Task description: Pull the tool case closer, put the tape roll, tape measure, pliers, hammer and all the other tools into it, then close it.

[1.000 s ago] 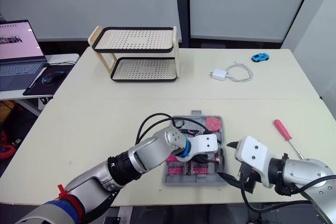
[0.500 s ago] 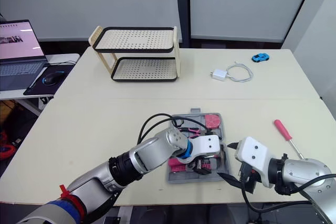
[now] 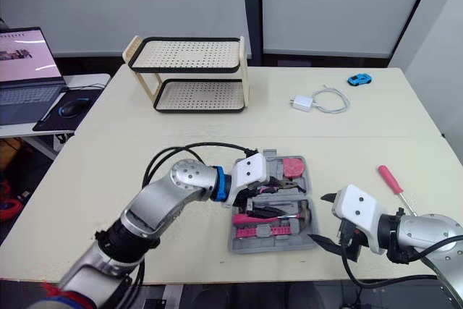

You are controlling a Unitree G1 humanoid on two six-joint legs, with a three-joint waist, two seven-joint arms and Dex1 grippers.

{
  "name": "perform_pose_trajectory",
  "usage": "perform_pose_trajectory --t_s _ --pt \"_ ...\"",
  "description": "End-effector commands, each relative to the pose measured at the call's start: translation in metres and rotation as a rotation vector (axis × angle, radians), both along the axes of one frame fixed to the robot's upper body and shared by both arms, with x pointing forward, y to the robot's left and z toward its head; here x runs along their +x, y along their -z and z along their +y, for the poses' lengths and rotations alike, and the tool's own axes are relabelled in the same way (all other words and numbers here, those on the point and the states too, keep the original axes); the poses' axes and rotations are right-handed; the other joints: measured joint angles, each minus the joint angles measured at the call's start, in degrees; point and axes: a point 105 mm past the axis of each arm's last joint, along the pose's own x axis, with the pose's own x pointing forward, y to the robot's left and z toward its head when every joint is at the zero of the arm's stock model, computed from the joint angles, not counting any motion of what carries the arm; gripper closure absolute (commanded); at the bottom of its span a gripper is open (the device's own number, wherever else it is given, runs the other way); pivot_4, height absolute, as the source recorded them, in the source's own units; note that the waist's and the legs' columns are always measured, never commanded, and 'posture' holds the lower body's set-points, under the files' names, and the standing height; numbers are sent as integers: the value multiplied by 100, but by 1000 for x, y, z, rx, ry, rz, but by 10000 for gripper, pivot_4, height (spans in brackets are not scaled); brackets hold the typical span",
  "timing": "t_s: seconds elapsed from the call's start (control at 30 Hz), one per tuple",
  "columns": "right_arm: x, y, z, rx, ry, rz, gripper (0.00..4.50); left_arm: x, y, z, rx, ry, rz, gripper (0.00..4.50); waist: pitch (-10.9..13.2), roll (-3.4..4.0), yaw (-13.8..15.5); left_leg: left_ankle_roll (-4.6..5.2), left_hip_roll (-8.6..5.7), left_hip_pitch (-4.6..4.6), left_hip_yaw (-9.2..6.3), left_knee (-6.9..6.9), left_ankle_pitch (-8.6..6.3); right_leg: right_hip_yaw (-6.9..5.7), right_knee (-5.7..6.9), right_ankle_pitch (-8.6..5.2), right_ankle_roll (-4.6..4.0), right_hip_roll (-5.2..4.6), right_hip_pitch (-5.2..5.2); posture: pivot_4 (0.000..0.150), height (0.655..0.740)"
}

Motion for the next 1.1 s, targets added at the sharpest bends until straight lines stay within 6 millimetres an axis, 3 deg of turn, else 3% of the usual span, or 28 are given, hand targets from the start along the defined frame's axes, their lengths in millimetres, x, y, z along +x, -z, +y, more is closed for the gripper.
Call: perform_pose_trajectory --t_s 0.03,0.23,0.27,0.7,0.93,1.1 --pt "-2 -9 2 -13 -20 -40 0 -1 3 -2 -68 18 -68 24600 0 0 1 0 0 1 2 0 0 -1 0 0 0 0 1 1500 7400" --pt "-4 -10 2 -14 -22 -36 0 6 35 -11 -65 -26 -87 43724 0 0 5 1 -6 2 5 2 -1 -2 -2 0 0 0 6 1500 7400" --pt "-4 -10 2 -15 -22 -35 0 7 41 -12 -56 -31 -87 44754 0 0 5 1 -8 2 4 3 -1 -3 -2 0 0 0 6 1500 7400" --pt "-6 -10 2 -17 -23 -31 0 12 98 -9 120 -57 -49 44754 -1 1 1 2 -12 4 4 3 -1 -5 -1 0 0 4 8 1500 7400" --pt "-6 -9 3 -16 -22 -30 0 10 107 -6 152 -44 -37 44754 -3 1 1 2 -11 9 3 3 -2 -7 -1 0 0 4 13 1500 7400" --pt "-5 -8 3 -14 -23 -31 0 10 95 -8 96 -47 -42 44754 -4 1 1 2 -11 11 3 3 -2 -7 -2 0 0 4 16 1500 7400"
